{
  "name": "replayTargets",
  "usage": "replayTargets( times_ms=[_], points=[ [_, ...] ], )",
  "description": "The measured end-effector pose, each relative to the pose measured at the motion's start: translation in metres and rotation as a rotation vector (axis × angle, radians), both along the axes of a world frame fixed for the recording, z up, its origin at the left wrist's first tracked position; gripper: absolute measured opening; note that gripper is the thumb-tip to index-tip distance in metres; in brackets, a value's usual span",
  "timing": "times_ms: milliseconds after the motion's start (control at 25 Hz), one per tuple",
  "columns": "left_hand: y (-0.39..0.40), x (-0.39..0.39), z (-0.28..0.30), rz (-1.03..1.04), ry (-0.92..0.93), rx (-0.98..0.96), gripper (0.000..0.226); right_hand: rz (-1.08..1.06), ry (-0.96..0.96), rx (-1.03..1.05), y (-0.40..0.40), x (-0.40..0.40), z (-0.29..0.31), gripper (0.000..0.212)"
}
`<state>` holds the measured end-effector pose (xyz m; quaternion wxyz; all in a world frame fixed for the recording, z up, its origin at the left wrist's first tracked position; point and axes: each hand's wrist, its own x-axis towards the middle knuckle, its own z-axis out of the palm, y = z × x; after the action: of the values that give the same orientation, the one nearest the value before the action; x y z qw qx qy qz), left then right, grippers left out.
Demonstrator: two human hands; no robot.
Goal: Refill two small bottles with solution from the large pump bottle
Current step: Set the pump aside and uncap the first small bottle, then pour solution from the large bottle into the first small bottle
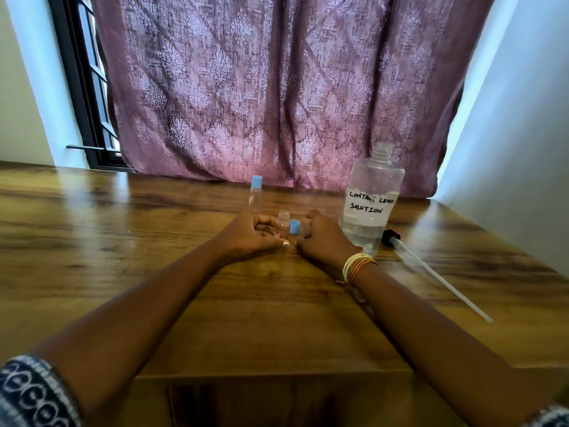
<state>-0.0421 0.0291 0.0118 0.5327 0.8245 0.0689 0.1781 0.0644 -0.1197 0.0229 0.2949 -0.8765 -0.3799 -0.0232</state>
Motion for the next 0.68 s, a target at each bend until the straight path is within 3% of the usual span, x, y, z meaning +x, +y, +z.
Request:
replayTargets(
  times_ms=[80,200,320,440,480,560,600,680],
  points=[
    [-0.007,-0.002,0.0,0.011,-0.022,0.036,0.031,-0.031,0.017,0.067,-0.017,-0.01,0.009,0.028],
    [-0.019,-0.003,-0.002,-0.007,-0.04,0.064,0.027,-0.058,-0.148,0.317,-0.048,-0.022,0.023,0.009],
    [-0.018,-0.003,-0.002,-0.011,-0.025,0.084,0.035,-0.131,-0.359,0.717,-0.072,-0.022,0.043,0.016],
    [-0.017,-0.005,0.001,-0.03,-0.016,0.071,0.036,-0.241,-0.525,0.905,-0.084,0.001,0.061,0.026],
    [-0.017,-0.005,0.002,-0.047,-0.015,0.061,0.035,-0.272,-0.46,0.906,-0.086,0.012,0.066,0.041],
    [-0.017,-0.005,0.004,-0.073,-0.013,0.029,0.033,-0.228,-0.142,0.851,-0.084,0.028,0.071,0.069],
    [-0.017,-0.005,0.005,-0.084,-0.015,-0.001,0.031,-0.158,0.055,0.833,-0.083,0.035,0.072,0.074],
    [-0.017,-0.005,0.007,-0.11,-0.025,-0.084,0.024,-0.015,0.349,0.826,-0.08,0.048,0.07,0.065]
  ],
)
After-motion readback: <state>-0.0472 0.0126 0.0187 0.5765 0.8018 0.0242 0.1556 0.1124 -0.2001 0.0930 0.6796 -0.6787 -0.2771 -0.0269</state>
